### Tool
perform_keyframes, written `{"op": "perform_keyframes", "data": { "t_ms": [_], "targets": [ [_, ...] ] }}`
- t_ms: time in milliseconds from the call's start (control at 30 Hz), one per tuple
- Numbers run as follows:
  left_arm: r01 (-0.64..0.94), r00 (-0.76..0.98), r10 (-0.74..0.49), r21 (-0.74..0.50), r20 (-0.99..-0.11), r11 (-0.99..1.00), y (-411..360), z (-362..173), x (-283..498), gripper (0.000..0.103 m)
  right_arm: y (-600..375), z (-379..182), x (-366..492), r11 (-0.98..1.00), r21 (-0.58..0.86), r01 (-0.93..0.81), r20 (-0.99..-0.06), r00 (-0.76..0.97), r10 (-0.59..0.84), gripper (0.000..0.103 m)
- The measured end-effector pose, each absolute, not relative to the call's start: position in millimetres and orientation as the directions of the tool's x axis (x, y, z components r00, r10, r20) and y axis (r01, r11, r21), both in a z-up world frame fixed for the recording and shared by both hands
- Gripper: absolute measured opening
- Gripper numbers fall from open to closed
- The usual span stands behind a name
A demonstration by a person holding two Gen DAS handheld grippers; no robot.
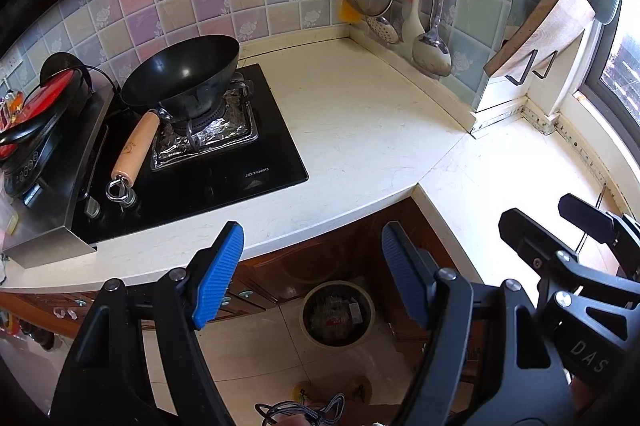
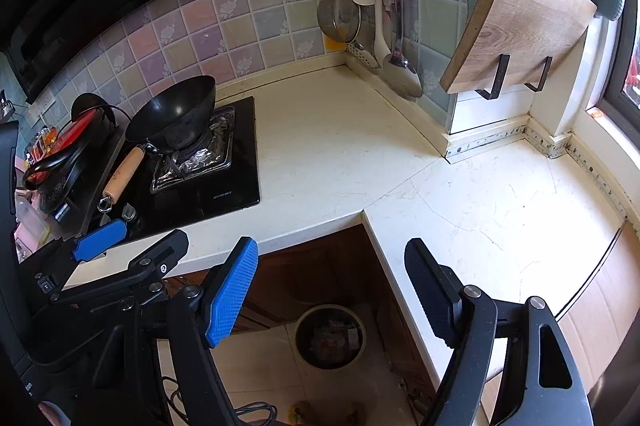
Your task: Collect trash
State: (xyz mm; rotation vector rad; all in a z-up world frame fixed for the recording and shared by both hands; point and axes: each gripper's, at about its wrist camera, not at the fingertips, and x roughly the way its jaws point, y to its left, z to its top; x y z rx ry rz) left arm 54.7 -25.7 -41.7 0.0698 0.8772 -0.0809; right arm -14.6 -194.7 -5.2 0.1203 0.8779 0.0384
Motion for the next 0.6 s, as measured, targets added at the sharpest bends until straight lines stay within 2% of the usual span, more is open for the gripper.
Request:
{"op": "perform_keyframes", "data": {
  "t_ms": [600],
  "targets": [
    [0.076,0.679,-0.023,0.039,-0.734,0.996,-24.1,-26.8,44.3,0.070,-191.0,10.2,-21.1,0.993,0.116,-0.009,-0.726,0.681,0.091,0.077]
  ]
}}
